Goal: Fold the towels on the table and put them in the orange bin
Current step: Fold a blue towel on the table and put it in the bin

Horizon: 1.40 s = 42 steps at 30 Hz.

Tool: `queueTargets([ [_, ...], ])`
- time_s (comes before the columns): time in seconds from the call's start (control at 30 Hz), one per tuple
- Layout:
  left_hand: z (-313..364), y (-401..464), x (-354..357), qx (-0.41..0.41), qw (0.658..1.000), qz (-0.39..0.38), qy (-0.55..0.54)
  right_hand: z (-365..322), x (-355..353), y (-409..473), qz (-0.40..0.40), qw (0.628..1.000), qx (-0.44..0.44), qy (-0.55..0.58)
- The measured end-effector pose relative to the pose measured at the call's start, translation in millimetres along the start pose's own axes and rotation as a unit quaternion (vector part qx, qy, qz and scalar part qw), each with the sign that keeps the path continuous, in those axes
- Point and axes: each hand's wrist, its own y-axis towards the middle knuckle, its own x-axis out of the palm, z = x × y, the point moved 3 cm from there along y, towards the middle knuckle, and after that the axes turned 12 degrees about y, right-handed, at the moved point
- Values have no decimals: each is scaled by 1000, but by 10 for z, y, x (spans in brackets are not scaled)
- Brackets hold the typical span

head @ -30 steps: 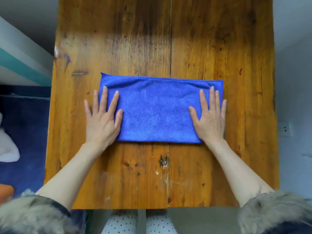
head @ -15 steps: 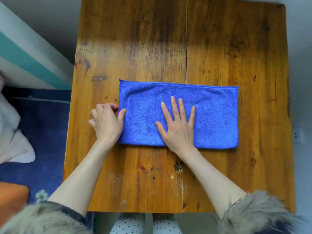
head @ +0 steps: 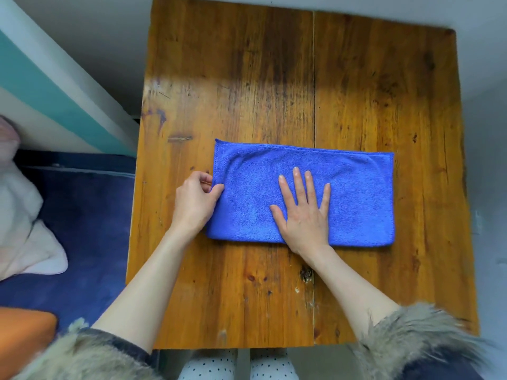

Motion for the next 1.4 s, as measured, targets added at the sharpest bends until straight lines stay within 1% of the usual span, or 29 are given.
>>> queueTargets([
  [0.1,-49,39,-66,-13,995,-70,-67,-17,-9,-5,-7,1000,7,-9],
  [0.23,-65,55,-66,-43,970,-179,-158,-47,-1,-24,-24,999,22,-21],
  [0.33,-41,36,-93,-41,955,-226,-187,-45,-5,-24,-34,998,34,-37],
  [0.43,-34,-8,-148,-27,948,-248,-198,-46,-2,-20,-37,998,35,-41],
  [0.53,-2,-42,-198,-4,950,-247,-192,-44,1,-15,-40,998,35,-35],
  [0.63,73,-115,-224,3,950,-237,-203,-42,-17,-3,-62,998,29,-9],
  [0.7,163,-190,-227,5,950,-229,-212,-15,-78,0,-74,996,12,36],
  [0.73,223,-229,-231,5,949,-225,-219,12,-140,-15,-69,995,4,76],
  [0.8,381,-308,-237,10,948,-217,-232,113,-325,-85,-14,982,3,189],
  [0.87,585,-395,-231,23,947,-216,-237,303,-515,-202,60,956,34,286],
  [1.0,1110,-611,-64,61,944,-227,-232,788,-750,-458,147,912,130,361],
  [1.07,1399,-700,128,77,945,-226,-225,1048,-810,-562,174,886,185,388],
  [1.13,1669,-773,376,88,947,-222,-212,1279,-820,-639,169,860,232,422],
  [1.2,1878,-832,669,92,952,-218,-192,1457,-801,-686,140,837,263,460],
  [1.23,1952,-852,817,92,957,-212,-176,1522,-789,-699,124,830,269,472],
  [1.27,2012,-864,956,92,962,-204,-157,1576,-775,-711,110,830,266,477],
  [1.4,2142,-859,1312,79,983,-144,-78,1709,-678,-748,49,853,239,462],
])
